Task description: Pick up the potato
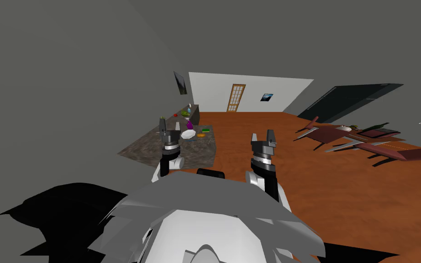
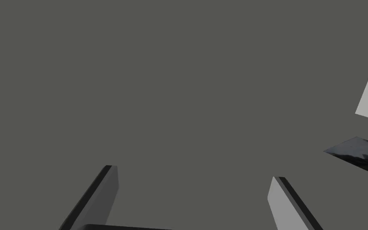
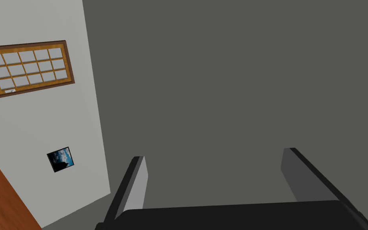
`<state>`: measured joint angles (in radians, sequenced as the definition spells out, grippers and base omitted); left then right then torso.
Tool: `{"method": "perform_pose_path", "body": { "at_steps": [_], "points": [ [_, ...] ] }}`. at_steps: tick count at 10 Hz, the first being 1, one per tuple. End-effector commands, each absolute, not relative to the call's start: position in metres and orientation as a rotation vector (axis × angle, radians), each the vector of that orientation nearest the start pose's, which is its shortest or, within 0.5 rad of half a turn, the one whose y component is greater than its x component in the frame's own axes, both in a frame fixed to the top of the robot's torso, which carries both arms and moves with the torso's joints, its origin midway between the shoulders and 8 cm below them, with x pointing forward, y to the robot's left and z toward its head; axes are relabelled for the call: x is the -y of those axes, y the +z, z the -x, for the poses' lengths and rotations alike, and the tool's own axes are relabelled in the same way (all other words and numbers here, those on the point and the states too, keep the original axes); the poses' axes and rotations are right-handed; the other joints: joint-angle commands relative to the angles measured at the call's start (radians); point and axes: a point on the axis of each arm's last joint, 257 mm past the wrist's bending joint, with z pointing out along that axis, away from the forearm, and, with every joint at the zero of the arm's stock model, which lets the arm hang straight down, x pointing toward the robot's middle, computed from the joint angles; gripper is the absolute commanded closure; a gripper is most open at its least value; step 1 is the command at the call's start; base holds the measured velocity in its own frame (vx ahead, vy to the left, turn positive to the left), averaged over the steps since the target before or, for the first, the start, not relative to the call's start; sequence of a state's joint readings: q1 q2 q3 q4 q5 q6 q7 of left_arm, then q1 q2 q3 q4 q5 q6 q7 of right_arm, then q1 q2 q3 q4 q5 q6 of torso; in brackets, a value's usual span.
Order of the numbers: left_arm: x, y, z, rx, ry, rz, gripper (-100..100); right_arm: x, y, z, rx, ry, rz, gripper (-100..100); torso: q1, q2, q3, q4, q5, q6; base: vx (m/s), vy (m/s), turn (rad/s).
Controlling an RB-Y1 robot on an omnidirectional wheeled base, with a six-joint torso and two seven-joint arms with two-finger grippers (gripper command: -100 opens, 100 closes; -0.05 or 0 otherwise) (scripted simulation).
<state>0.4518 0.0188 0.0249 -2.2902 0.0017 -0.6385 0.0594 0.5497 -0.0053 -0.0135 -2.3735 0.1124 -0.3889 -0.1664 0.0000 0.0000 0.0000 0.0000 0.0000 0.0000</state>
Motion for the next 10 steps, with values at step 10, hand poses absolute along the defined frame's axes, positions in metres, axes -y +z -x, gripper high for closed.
{"method": "perform_pose_path", "body": {
  "at_steps": [10],
  "points": [
    [-0.282, 0.027, -0.394, -0.696, -1.426, 0.678, -100, 0.277, 0.028, -0.341, -0.677, 1.331, -0.705, 0, -0.002, 0.002, 0.001, 0.000, 0.000, 0.000, -0.032, -0.032, 0.002]
  ]
}}
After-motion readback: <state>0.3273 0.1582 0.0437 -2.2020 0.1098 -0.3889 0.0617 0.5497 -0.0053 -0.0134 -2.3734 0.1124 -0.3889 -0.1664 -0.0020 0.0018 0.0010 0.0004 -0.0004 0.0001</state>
